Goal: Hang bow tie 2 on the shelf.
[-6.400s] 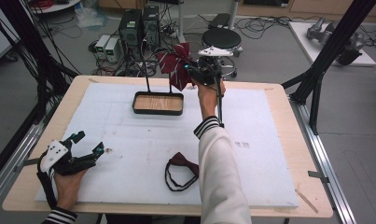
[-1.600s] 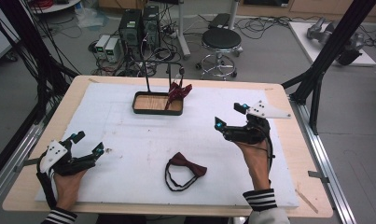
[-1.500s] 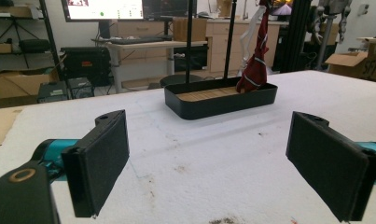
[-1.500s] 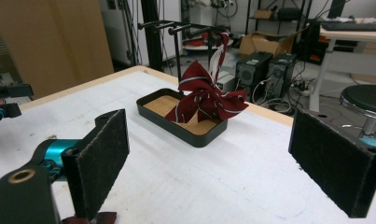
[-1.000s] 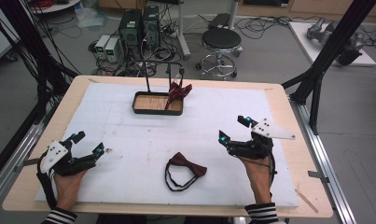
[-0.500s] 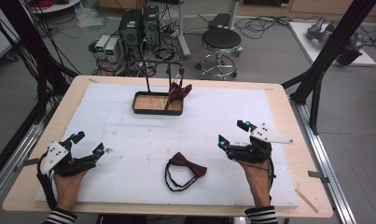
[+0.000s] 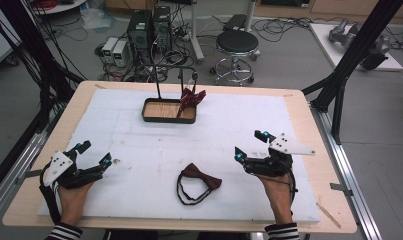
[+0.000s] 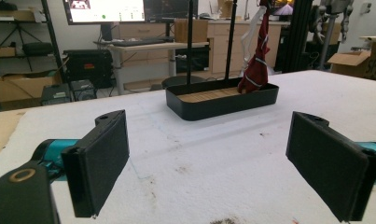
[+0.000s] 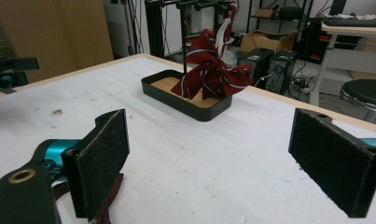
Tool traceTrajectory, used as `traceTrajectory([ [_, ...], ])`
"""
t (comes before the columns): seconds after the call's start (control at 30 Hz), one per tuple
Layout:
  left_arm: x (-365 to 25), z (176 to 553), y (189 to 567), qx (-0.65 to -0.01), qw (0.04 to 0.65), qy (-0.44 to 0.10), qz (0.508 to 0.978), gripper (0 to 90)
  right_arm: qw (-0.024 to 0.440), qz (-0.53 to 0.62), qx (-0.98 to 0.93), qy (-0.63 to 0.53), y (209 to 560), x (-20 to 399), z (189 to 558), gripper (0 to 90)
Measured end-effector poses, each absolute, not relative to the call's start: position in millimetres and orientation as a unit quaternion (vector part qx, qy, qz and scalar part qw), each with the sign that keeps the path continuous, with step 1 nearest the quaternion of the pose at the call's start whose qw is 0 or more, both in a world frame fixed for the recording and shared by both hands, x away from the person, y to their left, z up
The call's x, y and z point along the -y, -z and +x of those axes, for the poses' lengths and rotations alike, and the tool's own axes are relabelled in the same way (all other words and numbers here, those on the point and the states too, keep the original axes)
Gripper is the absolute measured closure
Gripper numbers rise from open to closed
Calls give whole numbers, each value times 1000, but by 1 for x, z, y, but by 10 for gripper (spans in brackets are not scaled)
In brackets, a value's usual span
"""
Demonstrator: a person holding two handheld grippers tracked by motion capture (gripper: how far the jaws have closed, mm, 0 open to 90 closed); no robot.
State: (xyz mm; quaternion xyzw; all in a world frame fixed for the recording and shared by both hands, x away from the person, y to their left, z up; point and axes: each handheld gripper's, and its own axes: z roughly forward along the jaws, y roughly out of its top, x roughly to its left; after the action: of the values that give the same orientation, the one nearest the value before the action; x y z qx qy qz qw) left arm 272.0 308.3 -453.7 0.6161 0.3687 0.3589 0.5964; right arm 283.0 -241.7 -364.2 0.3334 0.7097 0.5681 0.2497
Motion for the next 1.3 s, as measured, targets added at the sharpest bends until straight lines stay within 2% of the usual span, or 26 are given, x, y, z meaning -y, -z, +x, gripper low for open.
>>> traceTrajectory([
  [0.67,-308,272,454,-367,596,-359,617,135,212,291,-774,-520,361,228,283,114],
  [1.3,-308,272,454,-367,596,-359,617,135,148,255,-834,-466,373,206,284,114],
])
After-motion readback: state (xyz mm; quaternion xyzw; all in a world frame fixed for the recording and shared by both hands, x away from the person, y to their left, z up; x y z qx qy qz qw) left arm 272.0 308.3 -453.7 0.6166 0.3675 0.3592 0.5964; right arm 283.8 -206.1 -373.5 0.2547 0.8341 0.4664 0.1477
